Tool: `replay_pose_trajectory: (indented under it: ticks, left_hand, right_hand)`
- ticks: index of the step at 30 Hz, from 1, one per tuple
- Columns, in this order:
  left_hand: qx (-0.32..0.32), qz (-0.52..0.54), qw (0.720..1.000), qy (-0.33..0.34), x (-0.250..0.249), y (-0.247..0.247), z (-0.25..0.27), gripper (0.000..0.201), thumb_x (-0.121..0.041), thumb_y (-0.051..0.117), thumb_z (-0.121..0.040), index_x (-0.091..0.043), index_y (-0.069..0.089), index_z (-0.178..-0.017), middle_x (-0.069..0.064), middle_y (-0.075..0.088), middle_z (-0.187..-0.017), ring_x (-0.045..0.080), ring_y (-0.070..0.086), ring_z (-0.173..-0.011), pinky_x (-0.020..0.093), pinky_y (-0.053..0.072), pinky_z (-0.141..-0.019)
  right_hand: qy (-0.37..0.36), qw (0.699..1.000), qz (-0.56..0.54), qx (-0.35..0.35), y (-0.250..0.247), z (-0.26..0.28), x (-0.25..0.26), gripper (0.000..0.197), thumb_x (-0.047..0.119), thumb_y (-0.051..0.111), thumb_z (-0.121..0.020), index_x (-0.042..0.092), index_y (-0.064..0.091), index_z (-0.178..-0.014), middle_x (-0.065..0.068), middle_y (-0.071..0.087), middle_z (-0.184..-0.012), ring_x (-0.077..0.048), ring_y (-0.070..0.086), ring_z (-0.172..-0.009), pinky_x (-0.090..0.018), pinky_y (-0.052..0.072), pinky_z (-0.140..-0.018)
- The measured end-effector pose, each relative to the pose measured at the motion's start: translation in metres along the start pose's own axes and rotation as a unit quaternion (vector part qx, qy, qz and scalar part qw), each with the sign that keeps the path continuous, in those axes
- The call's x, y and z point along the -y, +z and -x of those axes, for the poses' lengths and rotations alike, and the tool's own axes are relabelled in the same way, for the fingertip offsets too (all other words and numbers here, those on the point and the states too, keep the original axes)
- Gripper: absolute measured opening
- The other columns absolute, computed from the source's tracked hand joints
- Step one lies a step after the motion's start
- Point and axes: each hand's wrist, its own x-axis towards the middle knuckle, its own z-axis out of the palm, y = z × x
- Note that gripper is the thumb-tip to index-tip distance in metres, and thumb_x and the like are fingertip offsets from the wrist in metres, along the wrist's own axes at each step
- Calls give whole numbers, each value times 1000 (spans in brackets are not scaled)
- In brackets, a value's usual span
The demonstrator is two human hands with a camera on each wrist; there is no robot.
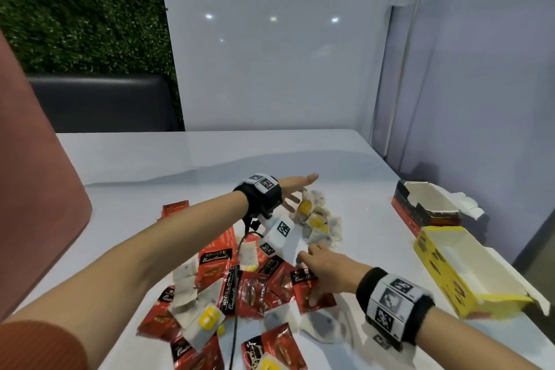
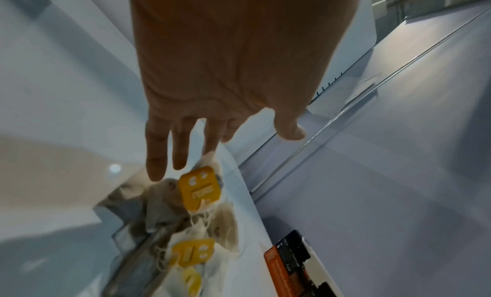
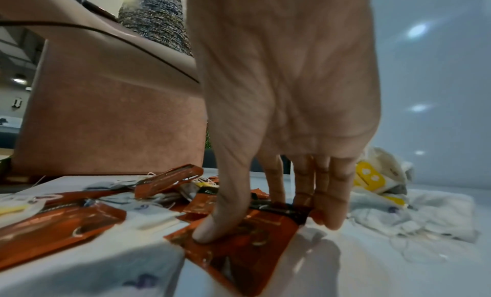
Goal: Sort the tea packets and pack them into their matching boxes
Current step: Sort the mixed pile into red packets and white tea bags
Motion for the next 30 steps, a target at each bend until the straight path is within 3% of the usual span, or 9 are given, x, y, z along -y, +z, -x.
replay_pose_trajectory:
  ticks: [2, 4, 9, 12, 17, 20, 24, 27, 30]
  left_hand:
    - [2, 26, 999, 22, 5, -14, 22, 67, -53, 33, -94, -18, 15, -148, 5, 28, -152, 35, 37, -133, 44, 41, -95]
    - [-25, 30, 999, 34, 19, -34, 42, 60, -41, 39, -97, -17, 17, -147, 6, 37, -148, 32, 43, -129, 42, 40, -96]
    - [-77, -213, 974, -24, 86, -82, 84, 47, -11, 54, -92, -13, 40, -136, 13, 54, -132, 26, 53, -118, 32, 43, -91]
    - [-50, -344, 931, -113, 122, -86, 95, 62, -23, 66, -84, -16, 37, -138, 9, 49, -136, 23, 49, -122, 32, 40, -99]
    - [-66, -402, 903, -137, 137, -73, 94, 93, -41, 80, -64, -17, 30, -139, 7, 43, -136, 25, 45, -123, 43, 40, -103]
    - [-38, -354, 924, -136, 132, -68, 95, 84, -35, 81, -66, -13, 36, -133, 7, 53, -130, 23, 52, -113, 36, 43, -96]
    - [-32, -329, 938, -105, 136, -72, 102, 59, -33, 76, -72, -8, 52, -119, 11, 60, -122, 25, 56, -106, 36, 44, -89]
    - [-34, -297, 953, -58, 136, -77, 118, 23, -33, 74, -76, -16, 58, -81, 1, 62, -83, 16, 53, -78, 26, 39, -68]
    - [-96, -297, 950, -17, 130, -88, 136, 32, -39, 70, -79, -12, 59, -93, -6, 56, -83, 15, 52, -82, 26, 39, -69]
  right_hand:
    - [4, 1000, -3, 4, -2, -2, -2, 62, 27, 75, -75, 8, 43, -124, -13, 46, -123, -27, 42, -116, -37, 40, -93]
    - [2, 1000, -11, 1, -9, -4, -3, 49, 24, 71, -79, 6, 48, -119, -13, 52, -122, -27, 49, -113, -34, 41, -90]
    - [-1, 991, -134, 8, -32, -12, 5, 28, 22, 57, -91, 4, 55, -113, -5, 55, -101, -19, 53, -92, -23, 44, -72]
    - [8, 989, -144, 21, -32, -20, 19, 35, 25, 59, -90, 3, 55, -116, -5, 59, -105, -20, 55, -91, -20, 40, -65]
    - [24, 992, -123, -16, -14, -29, 37, 57, 25, 76, -75, 7, 49, -121, -10, 57, -125, -26, 55, -112, -27, 41, -84]
    - [41, 986, -164, -11, -7, -28, 38, 66, 19, 78, -72, 6, 39, -123, -12, 55, -127, -27, 52, -116, -30, 43, -89]
    - [44, 974, -223, -20, -3, -22, 31, 56, 15, 77, -73, 9, 38, -113, -12, 56, -121, -23, 54, -103, -27, 43, -77]
    - [40, 965, -257, -44, -1, -20, 19, 48, 14, 75, -76, 15, 36, -103, -2, 56, -100, -18, 51, -93, -18, 42, -63]
    - [43, 961, -258, -88, -10, -13, 9, 50, 15, 73, -78, 18, 39, -114, -2, 53, -105, -19, 51, -99, -18, 45, -67]
